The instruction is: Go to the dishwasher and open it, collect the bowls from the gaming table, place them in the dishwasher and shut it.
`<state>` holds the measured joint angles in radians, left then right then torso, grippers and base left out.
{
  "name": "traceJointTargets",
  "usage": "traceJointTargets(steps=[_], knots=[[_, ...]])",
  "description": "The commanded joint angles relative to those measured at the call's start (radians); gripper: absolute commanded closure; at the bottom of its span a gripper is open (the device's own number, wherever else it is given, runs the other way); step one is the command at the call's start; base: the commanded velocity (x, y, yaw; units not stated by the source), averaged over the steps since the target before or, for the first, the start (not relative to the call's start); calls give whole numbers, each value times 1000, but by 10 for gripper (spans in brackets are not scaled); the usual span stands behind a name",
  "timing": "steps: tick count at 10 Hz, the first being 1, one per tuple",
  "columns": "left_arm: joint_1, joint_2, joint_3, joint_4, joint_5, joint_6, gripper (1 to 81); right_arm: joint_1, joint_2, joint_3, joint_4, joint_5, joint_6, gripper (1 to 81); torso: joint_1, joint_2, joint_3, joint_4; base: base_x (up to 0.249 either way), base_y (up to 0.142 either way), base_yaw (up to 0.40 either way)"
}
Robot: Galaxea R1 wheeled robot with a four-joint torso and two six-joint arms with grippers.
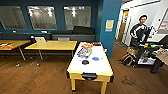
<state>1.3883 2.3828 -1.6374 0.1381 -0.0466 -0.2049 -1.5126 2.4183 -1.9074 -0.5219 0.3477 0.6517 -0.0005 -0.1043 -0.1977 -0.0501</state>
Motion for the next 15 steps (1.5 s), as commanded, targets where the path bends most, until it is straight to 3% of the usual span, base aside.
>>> traceJointTargets(steps=[1, 9, 15], knots=[[-51, -25, 31, 18, 34, 9, 811, 42, -35, 32, -35, -15, 0, 811, 1, 0, 0, 0, -120, 0, 0], [-48, 4, -8, 18, 36, 10, 811, 47, -28, 25, -36, -16, 2, 811, 1, 0, 0, 0, -116, 0, 0], [-47, 7, -12, 18, 34, 10, 811, 50, -19, 9, -36, -18, 2, 811, 1, -2, 0, 0, 0, 0, 0]])
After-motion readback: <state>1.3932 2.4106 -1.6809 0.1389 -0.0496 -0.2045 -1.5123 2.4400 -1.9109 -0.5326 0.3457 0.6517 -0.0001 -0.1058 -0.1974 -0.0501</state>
